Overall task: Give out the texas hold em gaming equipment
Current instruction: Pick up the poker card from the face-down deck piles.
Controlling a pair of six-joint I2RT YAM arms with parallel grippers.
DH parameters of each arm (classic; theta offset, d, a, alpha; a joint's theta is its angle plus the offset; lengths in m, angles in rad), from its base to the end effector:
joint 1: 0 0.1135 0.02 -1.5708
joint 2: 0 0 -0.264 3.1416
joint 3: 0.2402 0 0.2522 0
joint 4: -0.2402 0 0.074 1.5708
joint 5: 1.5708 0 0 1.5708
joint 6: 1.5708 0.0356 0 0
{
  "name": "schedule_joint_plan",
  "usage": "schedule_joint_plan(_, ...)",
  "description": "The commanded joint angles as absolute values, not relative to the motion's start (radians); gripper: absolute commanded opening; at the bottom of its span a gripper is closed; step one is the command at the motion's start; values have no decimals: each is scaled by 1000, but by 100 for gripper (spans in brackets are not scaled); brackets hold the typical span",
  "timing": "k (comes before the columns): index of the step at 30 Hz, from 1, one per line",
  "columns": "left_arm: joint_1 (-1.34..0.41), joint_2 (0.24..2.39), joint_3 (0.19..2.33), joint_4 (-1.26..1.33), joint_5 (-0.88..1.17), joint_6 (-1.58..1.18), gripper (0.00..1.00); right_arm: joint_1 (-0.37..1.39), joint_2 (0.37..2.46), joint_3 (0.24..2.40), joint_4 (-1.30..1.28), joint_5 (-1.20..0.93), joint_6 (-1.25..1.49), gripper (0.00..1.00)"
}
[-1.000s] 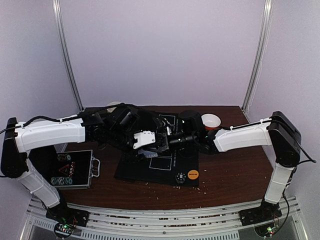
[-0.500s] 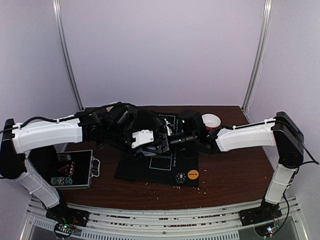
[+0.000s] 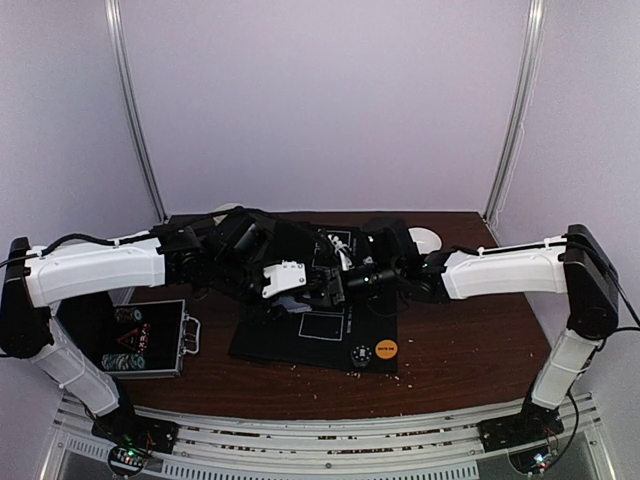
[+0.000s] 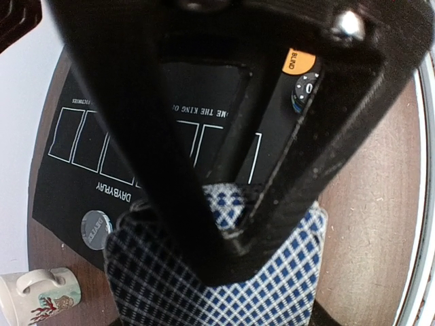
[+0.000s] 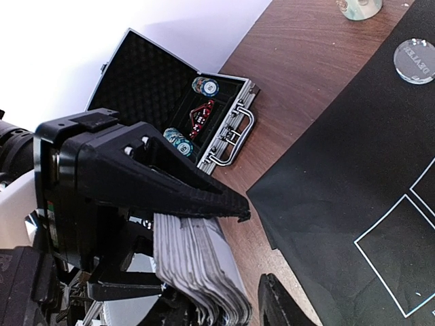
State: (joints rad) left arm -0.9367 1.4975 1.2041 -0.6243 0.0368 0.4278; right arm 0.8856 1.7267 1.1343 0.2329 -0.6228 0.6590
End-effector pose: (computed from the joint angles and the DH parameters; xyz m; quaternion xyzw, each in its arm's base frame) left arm 0.1880 -0.2578 0.2764 0.6017 0.7313 -0.0976 0.3060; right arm 0.2333 0.3182 0.2511 -0.2618 0.7579 0.5586 0.2124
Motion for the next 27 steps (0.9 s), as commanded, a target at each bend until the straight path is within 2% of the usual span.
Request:
schedule_joint_plan(1, -930, 1462, 1198, -580, 28, 422, 47, 877, 1681, 1136, 166, -578, 614, 36)
schedule_joint_plan(5, -930, 1463, 1201, -581, 33, 419, 49, 876, 1682, 1137, 190, -611, 607, 39)
schedule_joint_plan(11, -930, 1472, 1212, -583, 35, 417, 50, 886, 1752, 1208, 247, -669, 608, 56)
schedule_joint_plan(15, -930, 1473, 1219, -583, 37, 413, 50, 887, 1791, 1229, 258, -654, 606, 64)
schedule_joint_plan(21, -930, 1473, 1227, -584, 47, 410, 50, 883, 1799, 1233, 179, -564, 544, 65)
schedule_joint_plan(27, -930, 1465, 1221, -583, 52, 410, 50, 867, 1749, 1210, 112, -503, 503, 60)
